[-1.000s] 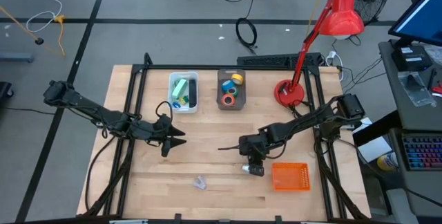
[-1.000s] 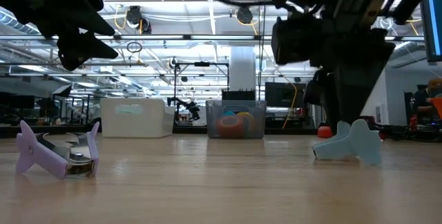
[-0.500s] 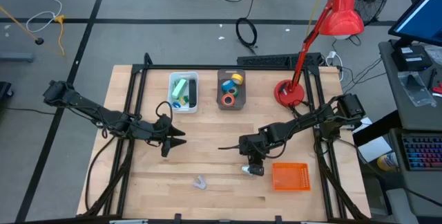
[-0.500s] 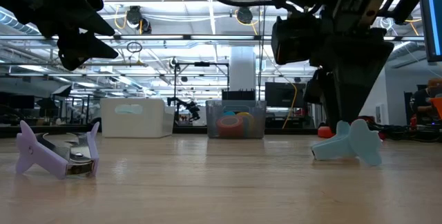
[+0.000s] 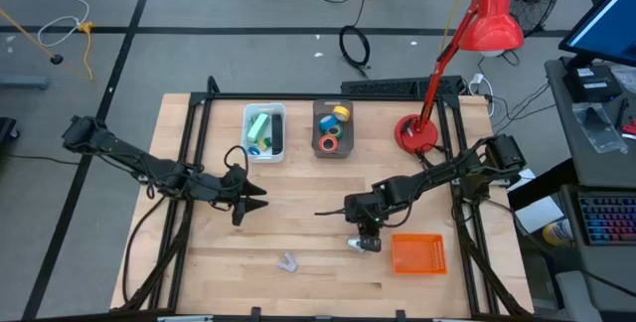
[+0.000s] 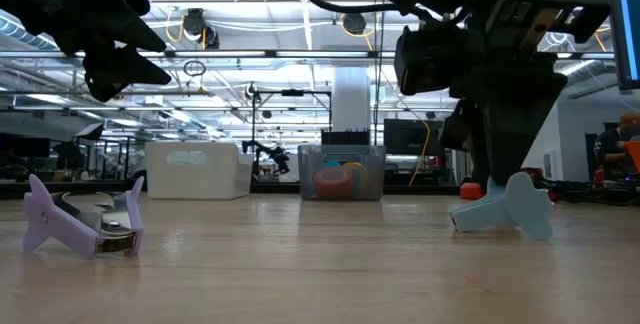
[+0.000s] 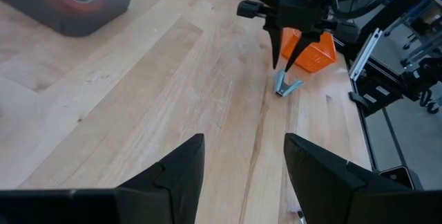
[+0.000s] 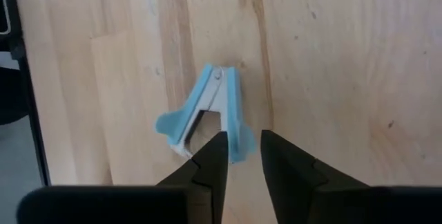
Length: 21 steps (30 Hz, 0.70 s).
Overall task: Pick and place Stapler, Stapler remover, tape
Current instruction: Put the gray staple remover into the orange bin
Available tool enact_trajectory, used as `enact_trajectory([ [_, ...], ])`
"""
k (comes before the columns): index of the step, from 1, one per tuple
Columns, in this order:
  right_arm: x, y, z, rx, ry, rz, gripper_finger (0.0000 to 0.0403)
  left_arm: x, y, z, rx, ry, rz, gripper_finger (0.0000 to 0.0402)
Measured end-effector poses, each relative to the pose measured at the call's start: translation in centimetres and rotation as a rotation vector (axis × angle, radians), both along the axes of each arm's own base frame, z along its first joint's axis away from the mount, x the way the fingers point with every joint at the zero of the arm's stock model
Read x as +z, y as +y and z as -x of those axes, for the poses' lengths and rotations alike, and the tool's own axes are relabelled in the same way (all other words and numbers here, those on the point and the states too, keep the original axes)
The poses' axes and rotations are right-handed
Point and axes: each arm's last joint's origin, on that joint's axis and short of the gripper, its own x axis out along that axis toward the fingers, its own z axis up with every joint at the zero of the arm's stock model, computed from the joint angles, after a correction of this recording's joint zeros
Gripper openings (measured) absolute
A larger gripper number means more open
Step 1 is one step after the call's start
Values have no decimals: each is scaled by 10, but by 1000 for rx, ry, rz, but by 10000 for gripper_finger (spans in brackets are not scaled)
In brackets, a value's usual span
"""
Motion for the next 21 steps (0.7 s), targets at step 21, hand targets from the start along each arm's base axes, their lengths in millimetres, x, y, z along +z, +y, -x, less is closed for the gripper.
enact_trajectory([
  [21, -4, 0, 1, -15, -12, -10, 73, 0, 0, 0, -1, -1, -4, 200],
])
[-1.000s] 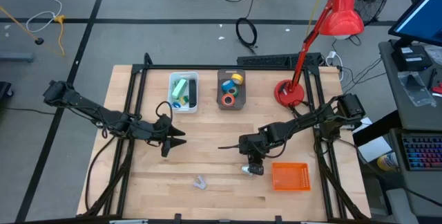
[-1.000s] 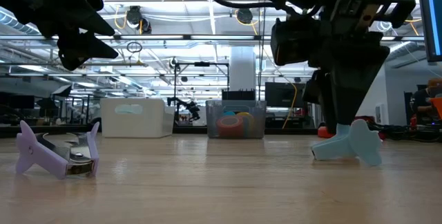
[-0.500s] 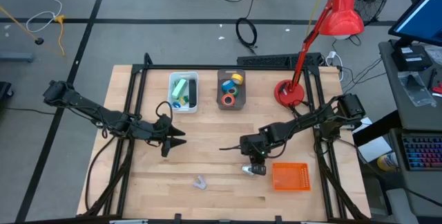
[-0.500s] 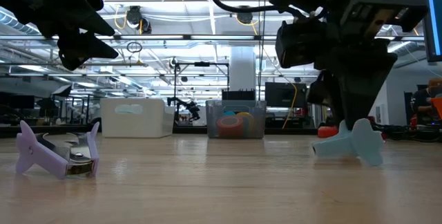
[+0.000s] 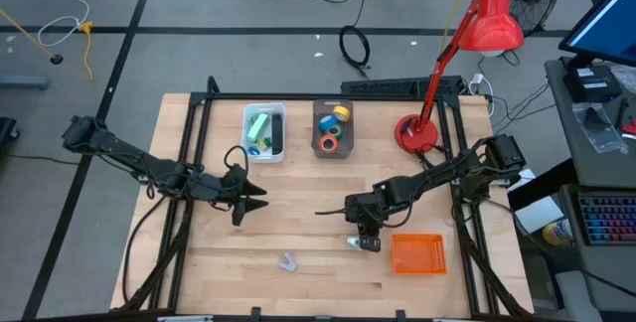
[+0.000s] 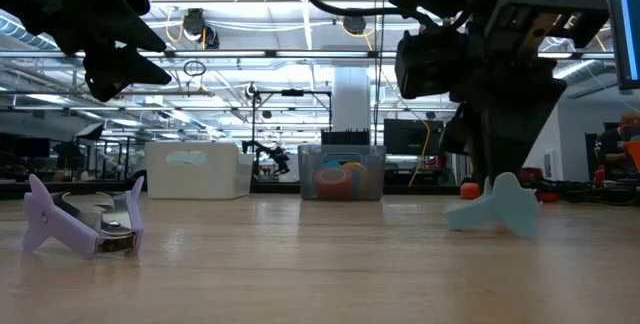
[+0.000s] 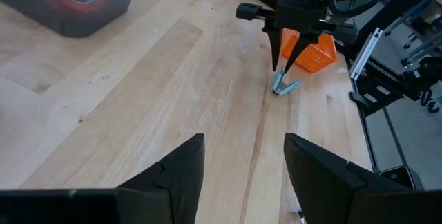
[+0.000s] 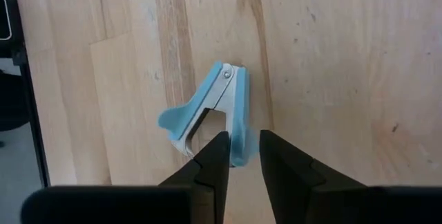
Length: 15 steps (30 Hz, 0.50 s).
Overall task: Pick and place Stapler, Stapler remover, tape
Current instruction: Put the gray staple remover into the orange bin
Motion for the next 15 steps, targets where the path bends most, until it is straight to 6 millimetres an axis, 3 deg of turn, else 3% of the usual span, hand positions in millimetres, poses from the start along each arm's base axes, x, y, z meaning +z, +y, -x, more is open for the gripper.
enact_trajectory([
  [11, 0, 0, 1, 16, 1, 8, 10, 0, 0, 0, 0, 0, 0, 200],
  [15, 0, 0, 1, 16, -1, 10, 5, 0, 0, 0, 0, 0, 0, 200],
])
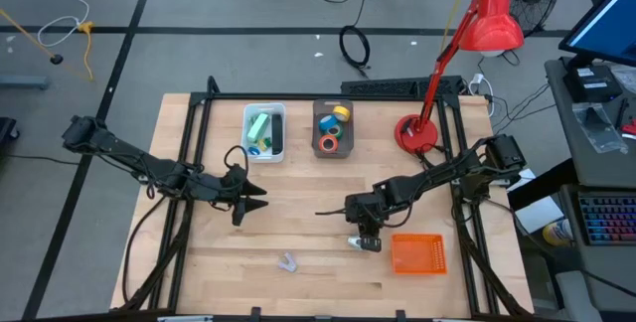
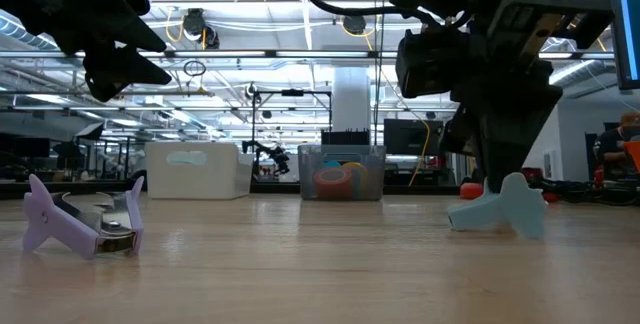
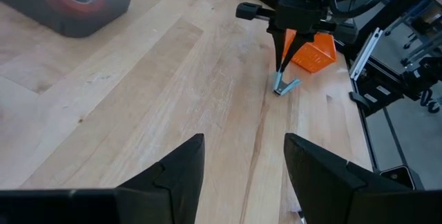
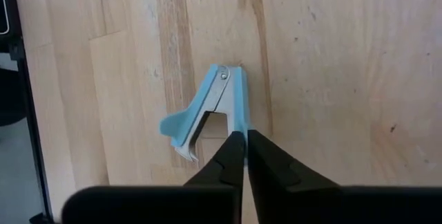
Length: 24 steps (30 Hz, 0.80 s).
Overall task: Pick and place Stapler, Stapler remover, tape
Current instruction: Put the gray staple remover into the orange bin
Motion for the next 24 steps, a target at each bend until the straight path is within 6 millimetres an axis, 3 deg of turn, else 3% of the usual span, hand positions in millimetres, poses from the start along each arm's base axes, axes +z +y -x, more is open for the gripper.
enact_trajectory([
  [5, 8, -5, 0, -36, -15, -17, 2, 0, 0, 0, 0, 0, 0, 200],
  [12, 58, -13, 17, -123, -116, -85, 1, 0, 0, 0, 1, 0, 1, 200],
  [17, 98, -8, 59, -200, -39, -180, 1, 0, 0, 0, 3, -1, 6, 200],
  [24, 122, 14, 127, -312, 254, -223, 1, 0, 0, 0, 7, -2, 8, 200],
])
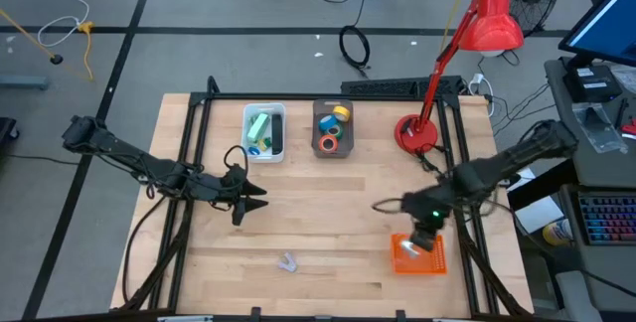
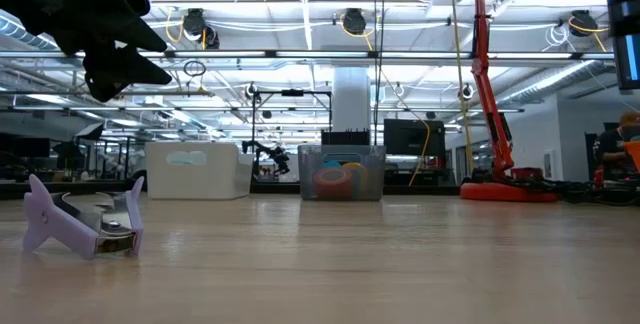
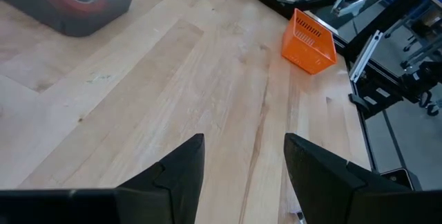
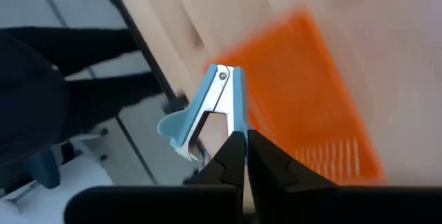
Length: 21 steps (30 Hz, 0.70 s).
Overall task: Pick and place Stapler, Stapler remover, tape
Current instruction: Put the gray staple remover into the orange bin
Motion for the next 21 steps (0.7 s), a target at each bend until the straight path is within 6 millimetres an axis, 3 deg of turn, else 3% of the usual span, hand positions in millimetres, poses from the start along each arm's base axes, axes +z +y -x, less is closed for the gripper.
enact_trajectory([
  [5, -6, 22, 24, -43, 116, 39, 0, 0, 0, 0, 1, 0, 2, 200],
  [9, -31, 35, 30, -84, 149, 85, 0, 0, 1, 0, 21, -4, -1, 200],
  [14, -67, 40, 34, -119, 175, 128, 0, 0, 2, 0, 66, -12, -13, 200],
  [21, -89, 39, 36, -131, 170, 96, 10, 0, 2, 0, 80, -13, 10, 200],
])
